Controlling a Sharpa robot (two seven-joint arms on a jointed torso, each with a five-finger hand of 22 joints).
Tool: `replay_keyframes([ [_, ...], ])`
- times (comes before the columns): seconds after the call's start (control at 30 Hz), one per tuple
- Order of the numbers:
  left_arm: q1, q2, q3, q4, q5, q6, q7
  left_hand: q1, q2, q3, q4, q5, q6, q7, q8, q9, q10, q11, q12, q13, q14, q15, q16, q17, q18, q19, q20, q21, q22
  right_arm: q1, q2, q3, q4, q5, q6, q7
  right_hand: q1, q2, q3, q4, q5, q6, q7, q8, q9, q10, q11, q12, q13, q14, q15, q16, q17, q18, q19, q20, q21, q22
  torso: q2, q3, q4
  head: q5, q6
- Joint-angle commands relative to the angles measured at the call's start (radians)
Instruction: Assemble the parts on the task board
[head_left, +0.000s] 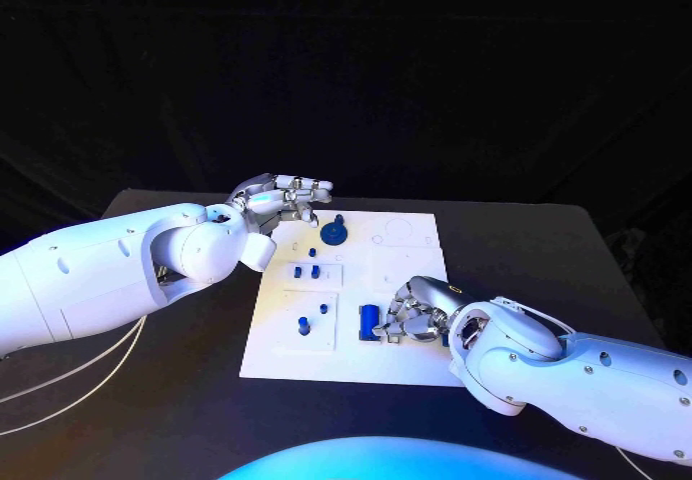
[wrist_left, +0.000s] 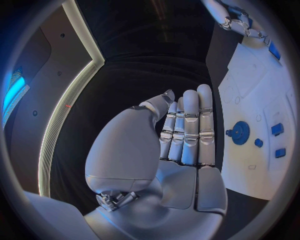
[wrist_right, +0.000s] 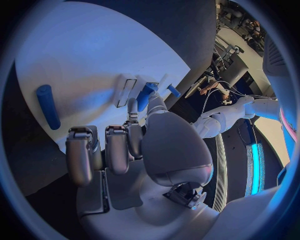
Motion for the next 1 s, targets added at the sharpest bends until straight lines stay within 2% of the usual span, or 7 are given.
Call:
replay_keyframes([
  [0.03, 0.001, 0.000, 0.001, 0.003, 0.005, 0.014, 0.005, -0.004, 0.010, -0.003, 0.002, -0.001, -0.007, 0.001, -0.002, -0.001, -0.007, 0.000, 0.008, -0.001, -0.005, 0.001, -0.007, -0.002, 0.014, 0.006, 0.000, -0.006, -0.002, -0.001, 0.000, 0.000, 0.002, -0.019, -0.013, -0.003, 0.003, 0.012, 0.001, 0.003, 0.002, 0.004, -0.004, 0.005, 0.001, 0.013, -0.004, 0.005, 0.029, 0.070, -0.007, 0.006, 0.066, -0.017, 0.081, -0.006, 0.003, 0.247, 0.000, 0.0003, -0.0007, 0.002, 0.000],
  [0.27, 0.001, -0.001, 0.001, 0.003, 0.005, 0.015, 0.004, -0.004, 0.010, -0.003, 0.002, -0.001, -0.007, 0.001, -0.002, -0.001, -0.007, 0.000, 0.008, -0.001, -0.005, 0.001, -0.007, -0.002, 0.014, 0.006, 0.000, -0.006, -0.002, -0.001, -0.016, 0.000, 0.019, -0.018, -0.012, 0.005, 0.001, 0.008, -0.002, 0.004, 0.003, 0.002, -0.004, 0.004, 0.001, 0.011, -0.004, 0.001, 0.026, 0.070, -0.007, 0.004, 0.063, -0.016, 0.078, -0.006, -0.003, 0.246, 0.000, 0.0004, -0.0012, 0.002, 0.002],
  [0.47, 0.001, -0.004, 0.001, 0.004, 0.005, 0.014, 0.004, -0.004, 0.010, -0.003, 0.002, -0.001, -0.007, 0.001, -0.002, -0.001, -0.007, 0.000, 0.008, -0.001, -0.005, 0.001, -0.007, -0.002, 0.014, 0.006, 0.000, -0.006, -0.002, 0.003, -0.071, 0.000, 0.048, -0.018, -0.041, 0.021, 0.015, 0.004, 0.000, -0.001, 0.009, -0.024, 0.005, -0.011, -0.005, -0.019, 0.003, -0.041, -0.010, 0.067, -0.002, -0.001, 0.055, -0.012, 0.070, -0.004, -0.023, 0.240, -0.001, -0.0003, -0.0024, -0.001, 0.004],
  [0.63, 0.001, -0.008, 0.000, 0.005, 0.005, 0.014, 0.004, -0.004, 0.010, -0.003, 0.002, -0.001, -0.007, 0.001, -0.002, -0.001, -0.007, 0.000, 0.008, -0.001, -0.005, 0.001, -0.007, -0.002, 0.014, 0.006, 0.000, -0.006, -0.002, 0.015, -0.147, 0.001, 0.073, -0.031, -0.055, 0.040, 0.059, 0.012, 0.018, -0.020, 0.016, -0.066, 0.028, -0.064, -0.031, -0.035, 0.021, -0.066, -0.028, 0.067, 0.011, -0.003, 0.053, -0.012, 0.069, 0.006, -0.026, 0.239, -0.001, -0.0004, -0.0061, -0.014, 0.008],
  [0.73, 0.001, -0.011, 0.000, 0.007, 0.005, 0.013, 0.004, -0.004, 0.010, -0.003, 0.002, -0.001, -0.007, 0.001, -0.002, -0.001, -0.007, 0.000, 0.008, -0.001, -0.005, 0.001, -0.007, -0.002, 0.014, 0.006, 0.000, -0.006, -0.002, 0.021, -0.190, 0.001, 0.079, -0.049, -0.051, 0.043, 0.066, 0.015, 0.022, -0.020, 0.015, -0.069, 0.035, -0.086, -0.044, -0.039, 0.026, -0.074, -0.034, 0.067, 0.017, -0.003, 0.053, -0.012, 0.070, 0.011, -0.022, 0.240, -0.002, -0.0007, -0.0106, -0.020, 0.011],
  [0.87, 0.001, -0.013, 0.000, 0.011, 0.005, 0.013, 0.004, -0.004, 0.010, -0.003, 0.002, -0.001, -0.007, 0.001, -0.002, -0.001, -0.007, 0.000, 0.008, -0.001, -0.005, 0.001, -0.007, -0.002, 0.014, 0.006, 0.000, -0.006, -0.002, 0.021, -0.232, 0.001, 0.084, -0.072, -0.050, 0.039, 0.066, 0.019, 0.023, -0.015, 0.014, -0.059, 0.037, -0.106, -0.058, -0.036, 0.029, -0.075, -0.034, 0.067, 0.020, -0.002, 0.055, -0.013, 0.072, 0.015, -0.018, 0.241, -0.001, -0.0001, -0.0155, -0.027, 0.012],
  [1.0, 0.001, -0.015, -0.001, 0.012, 0.005, 0.013, 0.004, -0.004, 0.010, -0.003, 0.002, -0.001, -0.007, 0.001, -0.002, -0.001, -0.007, 0.000, 0.008, -0.001, -0.005, 0.001, -0.007, -0.002, 0.014, 0.006, 0.000, -0.006, -0.002, 0.015, -0.263, 0.000, 0.093, -0.112, -0.061, 0.017, 0.059, 0.030, 0.026, -0.002, 0.016, -0.037, 0.035, -0.126, -0.072, -0.025, 0.028, -0.066, -0.025, 0.068, 0.020, 0.000, 0.059, -0.015, 0.075, 0.017, -0.010, 0.244, -0.001, 0.0029, -0.0229, -0.029, 0.012],
])
